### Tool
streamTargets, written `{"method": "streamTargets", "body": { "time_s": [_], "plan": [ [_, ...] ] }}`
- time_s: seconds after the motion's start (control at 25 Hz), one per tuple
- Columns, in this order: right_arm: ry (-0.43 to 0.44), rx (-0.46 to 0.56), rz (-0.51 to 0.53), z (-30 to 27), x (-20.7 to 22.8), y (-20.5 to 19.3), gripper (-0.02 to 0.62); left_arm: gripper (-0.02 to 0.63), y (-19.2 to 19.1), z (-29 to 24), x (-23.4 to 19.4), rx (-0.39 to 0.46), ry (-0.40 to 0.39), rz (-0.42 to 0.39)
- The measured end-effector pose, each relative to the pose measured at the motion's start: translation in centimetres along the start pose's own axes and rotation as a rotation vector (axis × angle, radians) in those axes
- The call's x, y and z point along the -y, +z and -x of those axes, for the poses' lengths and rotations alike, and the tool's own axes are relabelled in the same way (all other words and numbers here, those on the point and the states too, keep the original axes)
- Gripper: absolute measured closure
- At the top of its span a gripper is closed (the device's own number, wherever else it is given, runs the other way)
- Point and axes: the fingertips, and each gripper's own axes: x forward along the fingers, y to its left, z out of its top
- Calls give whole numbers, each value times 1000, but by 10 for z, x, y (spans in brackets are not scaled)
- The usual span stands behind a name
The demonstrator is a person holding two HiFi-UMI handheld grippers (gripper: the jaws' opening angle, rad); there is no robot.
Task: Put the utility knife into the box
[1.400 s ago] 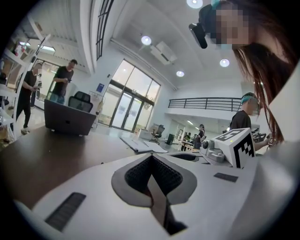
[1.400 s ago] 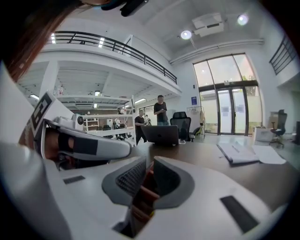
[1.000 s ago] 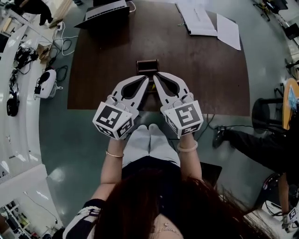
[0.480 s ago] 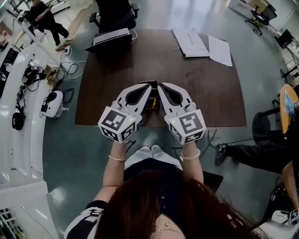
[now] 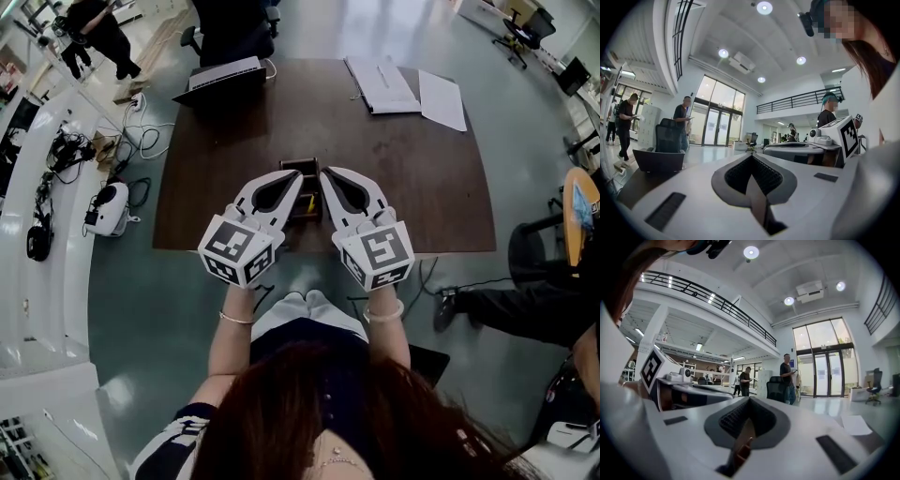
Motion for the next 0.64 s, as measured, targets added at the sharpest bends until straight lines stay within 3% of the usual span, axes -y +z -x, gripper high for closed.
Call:
{"method": "streamTargets", "body": {
  "time_s": [0.64],
  "plan": [
    [-15,-8,-21,2,7,-5,580,606,-7,-4,1,-7,-10,13]
  ]
}}
